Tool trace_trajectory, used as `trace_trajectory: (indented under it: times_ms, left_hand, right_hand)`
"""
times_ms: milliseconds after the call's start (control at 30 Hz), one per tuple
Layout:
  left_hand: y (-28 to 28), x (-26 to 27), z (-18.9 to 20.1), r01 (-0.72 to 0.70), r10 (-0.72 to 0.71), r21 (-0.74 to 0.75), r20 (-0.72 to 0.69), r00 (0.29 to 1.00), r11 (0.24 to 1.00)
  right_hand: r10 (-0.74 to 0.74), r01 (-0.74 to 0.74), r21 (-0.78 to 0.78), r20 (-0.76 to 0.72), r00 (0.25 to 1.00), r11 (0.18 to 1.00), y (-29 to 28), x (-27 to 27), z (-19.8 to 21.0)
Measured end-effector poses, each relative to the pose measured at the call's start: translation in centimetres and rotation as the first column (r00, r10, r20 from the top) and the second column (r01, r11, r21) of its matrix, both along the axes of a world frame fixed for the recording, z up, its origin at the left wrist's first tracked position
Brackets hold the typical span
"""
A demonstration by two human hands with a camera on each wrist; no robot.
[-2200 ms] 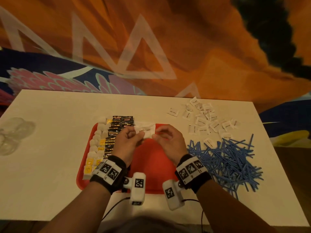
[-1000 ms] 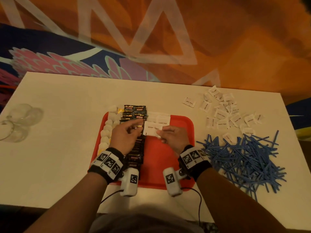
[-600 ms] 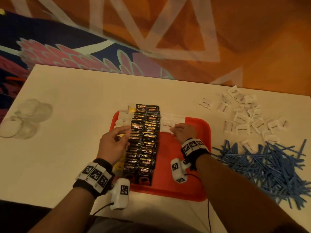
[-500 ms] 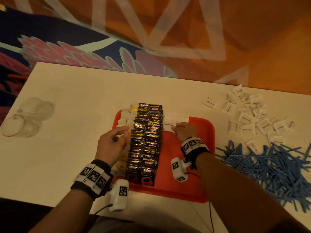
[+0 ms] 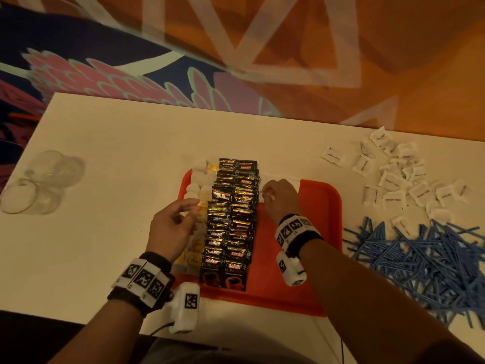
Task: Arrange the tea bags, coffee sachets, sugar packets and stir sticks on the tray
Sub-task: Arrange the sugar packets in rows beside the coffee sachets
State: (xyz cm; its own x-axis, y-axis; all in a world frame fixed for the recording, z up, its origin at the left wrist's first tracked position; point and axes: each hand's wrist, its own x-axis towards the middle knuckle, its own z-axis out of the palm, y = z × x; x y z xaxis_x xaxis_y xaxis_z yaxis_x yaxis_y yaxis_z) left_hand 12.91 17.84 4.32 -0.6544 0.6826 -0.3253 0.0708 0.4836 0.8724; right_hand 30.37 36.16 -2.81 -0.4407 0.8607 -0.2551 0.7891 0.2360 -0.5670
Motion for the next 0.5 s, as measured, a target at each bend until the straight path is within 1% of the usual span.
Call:
trace_trajectory:
  times_ms: [67, 167, 333, 433, 500]
  left_hand:
    - [-0.2, -0.1, 0.1, 0.009, -0.009, 0.005, -0.006, 1.000, 1.000]
    - [-0.6, -0.3, 0.3, 0.032, -0.032, 0.002, -0.032, 0.999, 0.999]
    - [0.5, 0.6, 0.8, 0.067, -0.067, 0.003, -0.044, 0.997, 0.998]
    - [2.8, 2.9, 1.1, 0.155, -0.155, -0.010, -0.030, 0.987, 0.988]
    - [4.9, 5.3, 1.2, 0.239, -0.240, -0.024, -0.051, 0.969, 0.971]
  right_hand:
    - [0.055, -0.055, -0.010, 0.023, 0.998, 0.998, -0.1, -0.2, -0.2]
    - [0.059, -0.058, -0.022, 0.034, 0.998, 0.998, -0.2, 0.0, -0.2]
    - [-0.021, 0.021, -0.016, -0.006, 1.000, 1.000, -0.5, 1.8, 1.3]
    - [-0.140, 0.138, -0.071, -0.033, 0.990, 0.988, -0.9, 4.8, 2.7]
    - [-0.208, 0.203, -0.088, -0.051, 0.977, 0.975, -1.3, 7.7, 3.6]
